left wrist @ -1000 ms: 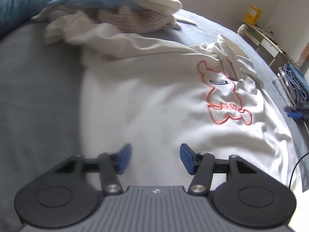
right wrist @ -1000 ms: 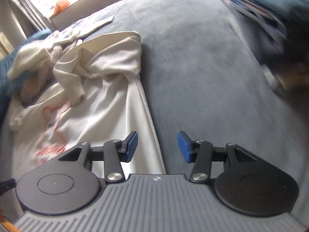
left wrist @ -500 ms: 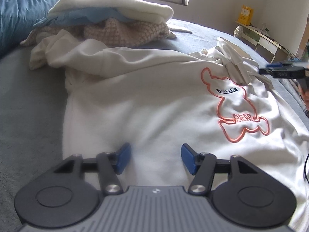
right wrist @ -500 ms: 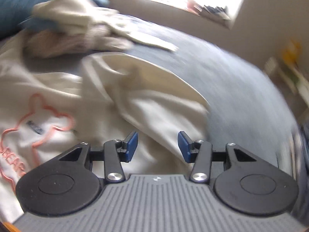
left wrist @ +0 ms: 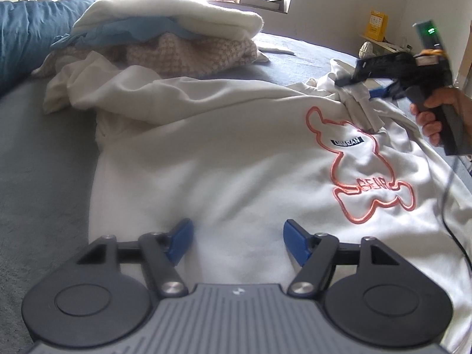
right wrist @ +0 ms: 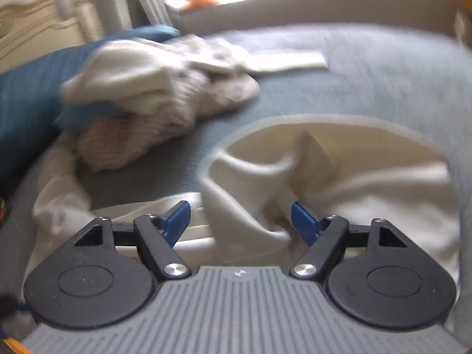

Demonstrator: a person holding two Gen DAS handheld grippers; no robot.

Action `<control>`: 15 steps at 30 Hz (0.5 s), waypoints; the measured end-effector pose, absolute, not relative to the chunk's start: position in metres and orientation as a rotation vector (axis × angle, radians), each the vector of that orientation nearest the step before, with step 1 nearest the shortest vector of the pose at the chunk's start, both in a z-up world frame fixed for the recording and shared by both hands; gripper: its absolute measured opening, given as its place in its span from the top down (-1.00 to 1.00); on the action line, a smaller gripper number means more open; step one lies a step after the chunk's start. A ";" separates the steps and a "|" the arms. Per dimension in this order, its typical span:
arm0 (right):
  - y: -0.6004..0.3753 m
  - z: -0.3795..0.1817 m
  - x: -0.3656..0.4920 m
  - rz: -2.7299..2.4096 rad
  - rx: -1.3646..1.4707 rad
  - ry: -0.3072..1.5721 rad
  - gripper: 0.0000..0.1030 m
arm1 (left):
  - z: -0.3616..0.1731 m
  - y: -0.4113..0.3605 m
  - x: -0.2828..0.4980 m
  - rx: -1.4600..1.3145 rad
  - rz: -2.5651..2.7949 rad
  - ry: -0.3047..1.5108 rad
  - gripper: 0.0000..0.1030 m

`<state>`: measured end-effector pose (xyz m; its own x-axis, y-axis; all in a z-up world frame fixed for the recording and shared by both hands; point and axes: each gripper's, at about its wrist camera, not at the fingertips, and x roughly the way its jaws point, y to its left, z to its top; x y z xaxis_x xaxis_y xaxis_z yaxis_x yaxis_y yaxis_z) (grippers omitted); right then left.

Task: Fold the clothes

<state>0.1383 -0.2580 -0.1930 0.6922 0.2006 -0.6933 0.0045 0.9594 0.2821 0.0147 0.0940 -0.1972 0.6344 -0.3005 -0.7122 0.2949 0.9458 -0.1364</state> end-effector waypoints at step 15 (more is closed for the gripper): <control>-0.462 -0.078 0.043 -0.655 0.362 0.494 0.25 | -0.179 0.164 0.049 -0.300 -0.245 0.785 -0.33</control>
<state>0.0434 -0.4619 -0.0776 0.6852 -0.4871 -0.5415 0.6545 0.7380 0.1643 0.0491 0.1637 -0.1790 0.6830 -0.3249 -0.6542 0.1043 0.9299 -0.3529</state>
